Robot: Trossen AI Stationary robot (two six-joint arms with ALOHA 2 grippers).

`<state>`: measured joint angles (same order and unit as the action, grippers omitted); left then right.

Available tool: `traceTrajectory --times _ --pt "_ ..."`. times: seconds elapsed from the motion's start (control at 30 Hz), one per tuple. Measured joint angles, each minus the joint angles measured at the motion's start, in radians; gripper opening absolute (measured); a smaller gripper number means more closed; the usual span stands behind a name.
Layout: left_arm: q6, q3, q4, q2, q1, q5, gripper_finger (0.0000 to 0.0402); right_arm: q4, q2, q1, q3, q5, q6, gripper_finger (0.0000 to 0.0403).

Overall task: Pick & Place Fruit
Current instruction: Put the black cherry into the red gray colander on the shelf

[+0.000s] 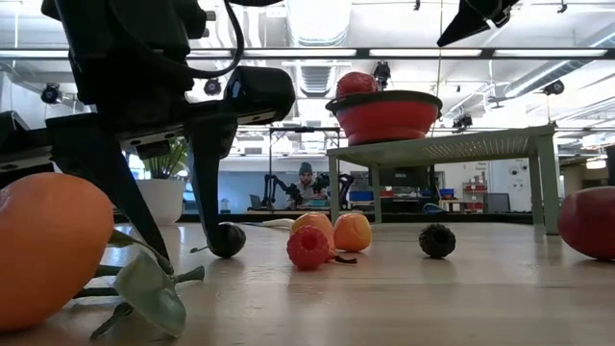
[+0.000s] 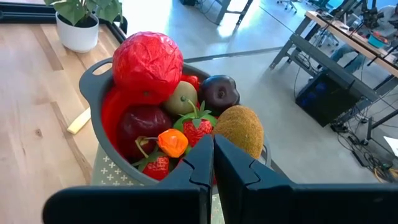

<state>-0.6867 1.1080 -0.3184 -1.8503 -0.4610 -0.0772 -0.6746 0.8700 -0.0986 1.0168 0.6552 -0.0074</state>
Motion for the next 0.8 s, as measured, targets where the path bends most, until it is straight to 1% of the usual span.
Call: traceTrajectory --times 0.27,0.5,0.8 --pt "-0.017 0.000 0.011 -0.007 0.012 0.001 0.0103 0.000 0.000 0.000 -0.003 0.000 0.000 0.0008" --pt "-0.020 0.000 0.016 -0.008 0.024 0.000 0.0066 0.000 0.000 -0.001 -0.003 0.000 0.000 0.0008" --pt "-0.019 0.003 0.014 -0.010 0.029 -0.012 0.0008 0.000 0.000 0.000 -0.003 0.000 0.004 0.0008"
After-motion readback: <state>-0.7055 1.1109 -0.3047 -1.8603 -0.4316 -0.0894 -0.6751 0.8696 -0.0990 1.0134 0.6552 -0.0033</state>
